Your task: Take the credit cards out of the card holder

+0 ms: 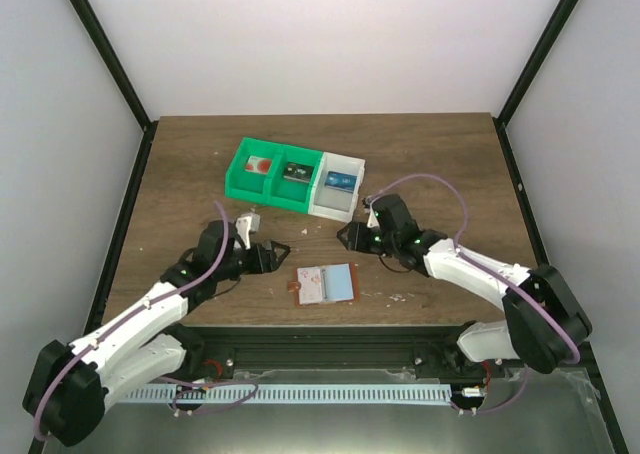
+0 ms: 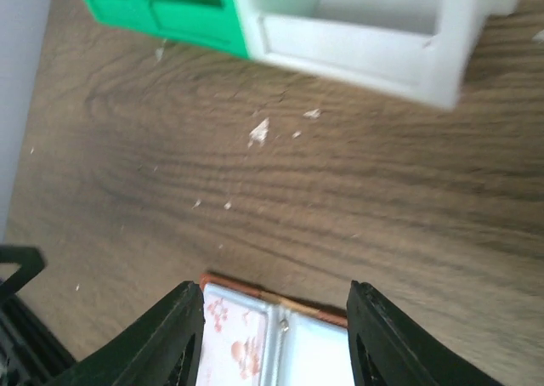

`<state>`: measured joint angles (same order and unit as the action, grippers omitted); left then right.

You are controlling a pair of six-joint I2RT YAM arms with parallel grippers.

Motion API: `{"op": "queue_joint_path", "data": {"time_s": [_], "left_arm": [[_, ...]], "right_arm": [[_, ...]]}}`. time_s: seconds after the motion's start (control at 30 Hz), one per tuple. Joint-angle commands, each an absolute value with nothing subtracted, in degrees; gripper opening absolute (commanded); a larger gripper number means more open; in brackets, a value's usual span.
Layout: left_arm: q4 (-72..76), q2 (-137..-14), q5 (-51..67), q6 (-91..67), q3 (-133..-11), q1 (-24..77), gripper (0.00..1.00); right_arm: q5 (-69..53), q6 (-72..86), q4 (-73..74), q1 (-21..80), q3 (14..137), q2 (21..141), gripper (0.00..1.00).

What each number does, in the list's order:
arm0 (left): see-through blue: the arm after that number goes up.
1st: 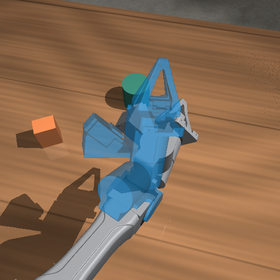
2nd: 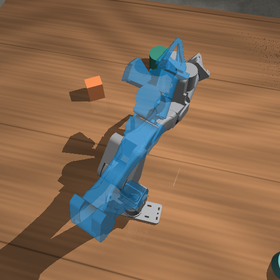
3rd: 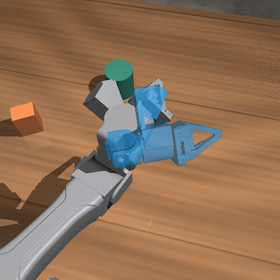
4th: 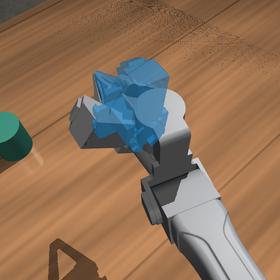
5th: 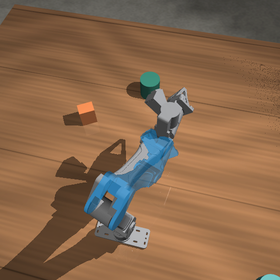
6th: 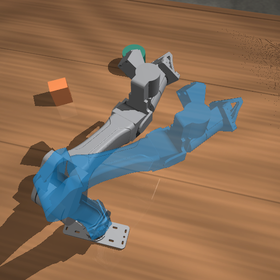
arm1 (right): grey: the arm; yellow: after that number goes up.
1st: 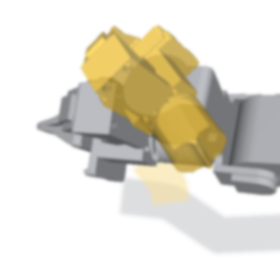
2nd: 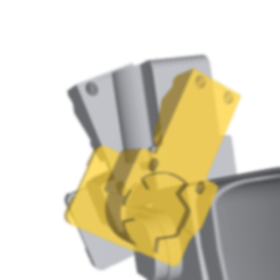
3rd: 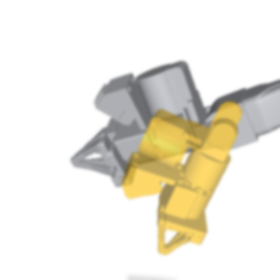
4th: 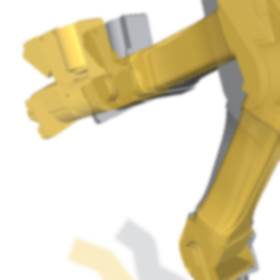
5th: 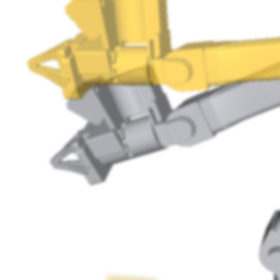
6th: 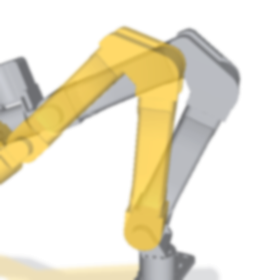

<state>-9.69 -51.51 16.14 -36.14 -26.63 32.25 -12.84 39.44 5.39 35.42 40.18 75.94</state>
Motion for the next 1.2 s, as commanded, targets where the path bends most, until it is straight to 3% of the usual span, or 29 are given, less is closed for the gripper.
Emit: {"op": "queue_joint_path", "data": {"time_s": [0.0,0.23,0.67,0.8,1.03,1.17], "left_arm": [[-3.54,-53.46,18.13,-40.58,-24.57,32.21,0.72],[5.89,-55.09,21.18,-45.86,-19.11,32.17,0.64],[25.29,-62.47,33.65,-53.7,-10.56,32.9,0.65],[29.0,-64.4,34.26,-55.0,-9.26,33.2,0.46],[30.06,-68.78,34.73,-54.96,-9.9,34.33,0.48],[32.03,-70.7,35.02,-55.78,-9.51,34.47,0.37]], "right_arm": [[-15.21,38.41,2.61,39.27,39.01,75.05,0.47],[-15.54,40.31,-1.82,42.91,36.22,75.87,0.38],[-12.44,44.59,-2.62,51.84,38.36,83.57,0.29],[-12.27,45.09,-2.14,52.29,38.23,85.21,0.25],[-12.62,44.29,-3.69,52.29,37.19,86.13,0.25],[-13.57,45.25,-4.97,52.3,36.72,87.23,0.23]]}}
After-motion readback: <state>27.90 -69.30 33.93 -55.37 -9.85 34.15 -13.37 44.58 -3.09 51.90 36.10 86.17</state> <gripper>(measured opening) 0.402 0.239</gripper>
